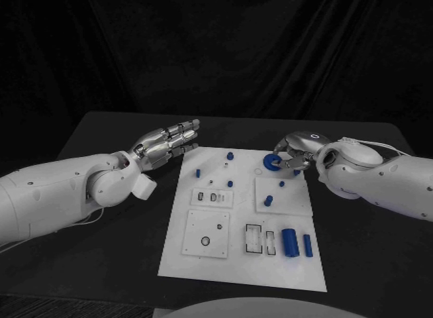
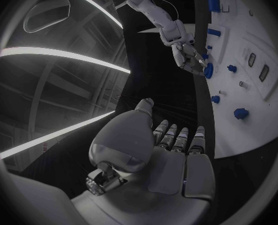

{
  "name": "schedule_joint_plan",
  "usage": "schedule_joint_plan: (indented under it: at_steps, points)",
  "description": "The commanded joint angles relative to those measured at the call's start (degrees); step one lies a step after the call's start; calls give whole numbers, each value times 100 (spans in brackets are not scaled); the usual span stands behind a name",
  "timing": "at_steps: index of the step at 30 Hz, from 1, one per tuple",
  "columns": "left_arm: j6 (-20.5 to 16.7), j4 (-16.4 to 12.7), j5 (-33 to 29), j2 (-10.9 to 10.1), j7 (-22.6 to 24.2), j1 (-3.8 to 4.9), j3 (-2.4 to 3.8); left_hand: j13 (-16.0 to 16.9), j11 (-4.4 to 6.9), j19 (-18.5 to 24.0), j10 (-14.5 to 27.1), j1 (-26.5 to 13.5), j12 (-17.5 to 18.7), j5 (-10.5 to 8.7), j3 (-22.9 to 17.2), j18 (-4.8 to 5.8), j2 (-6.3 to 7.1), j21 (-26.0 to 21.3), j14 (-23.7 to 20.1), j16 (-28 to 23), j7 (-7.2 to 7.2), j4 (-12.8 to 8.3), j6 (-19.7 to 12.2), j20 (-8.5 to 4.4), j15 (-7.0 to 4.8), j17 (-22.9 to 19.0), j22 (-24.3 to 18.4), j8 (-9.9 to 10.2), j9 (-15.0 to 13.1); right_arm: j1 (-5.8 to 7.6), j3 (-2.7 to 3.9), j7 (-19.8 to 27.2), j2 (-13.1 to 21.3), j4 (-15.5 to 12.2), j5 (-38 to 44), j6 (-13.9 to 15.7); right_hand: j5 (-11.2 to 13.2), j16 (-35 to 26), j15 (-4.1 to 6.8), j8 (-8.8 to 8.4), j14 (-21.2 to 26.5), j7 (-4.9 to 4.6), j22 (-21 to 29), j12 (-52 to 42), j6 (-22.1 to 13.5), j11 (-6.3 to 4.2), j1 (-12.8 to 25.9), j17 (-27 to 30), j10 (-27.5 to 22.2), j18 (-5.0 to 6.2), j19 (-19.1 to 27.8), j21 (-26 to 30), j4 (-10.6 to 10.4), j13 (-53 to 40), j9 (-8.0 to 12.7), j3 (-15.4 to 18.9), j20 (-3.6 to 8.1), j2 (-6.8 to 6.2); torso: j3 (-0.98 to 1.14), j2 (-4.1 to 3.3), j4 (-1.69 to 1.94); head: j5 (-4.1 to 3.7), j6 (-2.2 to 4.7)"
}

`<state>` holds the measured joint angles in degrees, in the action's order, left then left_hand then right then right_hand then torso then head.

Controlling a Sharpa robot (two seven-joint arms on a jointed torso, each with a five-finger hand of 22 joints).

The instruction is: Assemble the parts on the task board

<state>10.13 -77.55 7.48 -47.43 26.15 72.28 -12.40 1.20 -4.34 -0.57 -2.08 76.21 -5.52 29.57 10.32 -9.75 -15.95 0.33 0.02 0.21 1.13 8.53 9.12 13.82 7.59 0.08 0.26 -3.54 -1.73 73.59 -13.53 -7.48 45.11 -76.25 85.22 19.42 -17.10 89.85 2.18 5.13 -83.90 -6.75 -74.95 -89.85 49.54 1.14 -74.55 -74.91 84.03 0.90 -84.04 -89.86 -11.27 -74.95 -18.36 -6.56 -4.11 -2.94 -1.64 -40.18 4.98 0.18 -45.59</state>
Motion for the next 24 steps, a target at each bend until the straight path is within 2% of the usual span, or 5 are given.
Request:
schedule_joint_plan:
  at_steps: [1,7,16,20,24]
  points:
    - [92,-12,-4,6,30,-10,6,5,-42,-9,8,-8,-25,18,-39,-57,-46,8,5,-16,14,8,48,42,32,-4,8,-34,-5,-40,-4,-111,-11,12,10,-122,78,15,-47,36,-610,5,-1505,-15,64,49,5,-1509,597,-90,-596,-14,55,-1505,13,12,-48,-59,0,-1,1,3,-12]
    - [100,-12,-4,2,11,-12,6,5,-29,-12,8,-8,-28,24,-52,-58,-52,10,7,-14,40,3,71,50,37,-3,10,-49,-8,-64,-4,-103,-19,29,10,-176,190,15,-49,66,-610,8,-1505,-15,158,50,-17,-1509,597,-90,-596,-14,82,-1505,9,12,-54,-66,-2,1,5,10,-34]
    - [117,-5,-4,11,-23,-15,6,4,-19,-15,10,-1,-27,38,-76,-58,-64,11,7,-14,65,-6,77,56,38,-3,11,-57,-9,-83,-5,-89,-33,42,10,-237,166,15,-48,75,-610,15,-1505,-15,215,47,-130,-1509,597,-90,-596,-14,179,-1505,9,-13,-56,-102,-4,-1,5,15,-52]
    - [120,3,-4,13,-48,-16,6,3,-20,-17,15,27,-28,49,-182,-58,-84,12,7,-14,83,-18,76,65,45,-3,11,-68,-7,-86,-5,-100,-35,44,10,-249,494,15,-49,57,-610,11,-1505,-15,232,50,-116,-1509,597,-90,-596,-14,179,-1505,18,24,-57,-139,-2,-3,2,20,-63]
    - [117,7,-4,13,-60,-18,6,3,-17,-18,15,34,-29,45,-208,-57,-83,12,6,-15,86,-23,76,66,46,-4,11,-70,-7,-88,-5,-105,-36,50,10,-253,528,15,-45,89,-610,27,-1505,-15,311,41,-128,-1509,597,-90,-596,-14,180,-1505,6,15,-56,-115,-2,0,5,14,-78]
